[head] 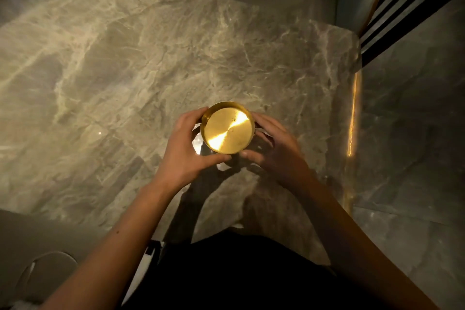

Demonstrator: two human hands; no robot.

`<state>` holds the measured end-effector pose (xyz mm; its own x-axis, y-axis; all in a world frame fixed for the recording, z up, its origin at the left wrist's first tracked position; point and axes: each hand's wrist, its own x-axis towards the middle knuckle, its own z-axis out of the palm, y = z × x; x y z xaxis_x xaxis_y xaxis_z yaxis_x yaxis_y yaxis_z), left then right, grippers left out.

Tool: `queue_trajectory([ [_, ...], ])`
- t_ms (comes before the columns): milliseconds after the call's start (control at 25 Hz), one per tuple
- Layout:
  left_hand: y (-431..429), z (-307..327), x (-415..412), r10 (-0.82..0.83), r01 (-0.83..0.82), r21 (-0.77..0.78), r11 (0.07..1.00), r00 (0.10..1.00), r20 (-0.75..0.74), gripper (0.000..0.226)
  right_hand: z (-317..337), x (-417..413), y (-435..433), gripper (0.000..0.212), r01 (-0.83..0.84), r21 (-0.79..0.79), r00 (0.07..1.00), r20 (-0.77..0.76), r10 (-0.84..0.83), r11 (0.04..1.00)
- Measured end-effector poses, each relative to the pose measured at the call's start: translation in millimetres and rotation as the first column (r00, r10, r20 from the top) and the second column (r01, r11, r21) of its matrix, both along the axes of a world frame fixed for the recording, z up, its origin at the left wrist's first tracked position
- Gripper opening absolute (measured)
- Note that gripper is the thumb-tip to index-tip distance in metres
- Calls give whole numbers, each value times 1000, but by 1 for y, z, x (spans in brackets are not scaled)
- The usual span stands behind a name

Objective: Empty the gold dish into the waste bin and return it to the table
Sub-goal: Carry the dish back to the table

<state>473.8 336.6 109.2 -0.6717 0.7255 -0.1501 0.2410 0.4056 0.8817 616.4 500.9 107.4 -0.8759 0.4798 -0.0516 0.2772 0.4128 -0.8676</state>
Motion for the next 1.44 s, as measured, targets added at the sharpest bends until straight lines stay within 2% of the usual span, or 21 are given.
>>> queue_trajectory([
  [80,-18,-3,-37,-42,42,-5,999,999,3,98,-2,-31,-26,78,48,-43,999,-12,-48,998],
  [280,-65,0,-105,-86,86,-2,996,996,17,97,2,-94,-85,76,107,113,994,-38,-104,988],
  [560,-112,-2,-141,-2,2,-9,1000,1000,10,97,-1,-145,-121,79,21,164,993,-122,-1,986],
  [760,-153,-8,-152,179,-179,-47,983,984,0,95,-15,-183,-136,78,-159,23,979,-129,161,987],
  [1000,-215,-18,-196,276,-276,-77,958,961,-13,91,-30,-250,-186,70,-269,89,961,-36,273,959],
  [1120,-263,-28,-246,296,-296,-51,954,955,-3,90,-33,-301,-234,70,-294,96,955,-15,297,951],
  [1240,-323,-34,-293,249,-257,-62,965,963,-103,95,-35,-353,-291,68,-286,-16,957,-48,285,958],
  [1440,-430,-49,-371,347,-353,-44,934,932,-108,102,-33,-450,-388,70,-365,-131,922,86,377,922],
])
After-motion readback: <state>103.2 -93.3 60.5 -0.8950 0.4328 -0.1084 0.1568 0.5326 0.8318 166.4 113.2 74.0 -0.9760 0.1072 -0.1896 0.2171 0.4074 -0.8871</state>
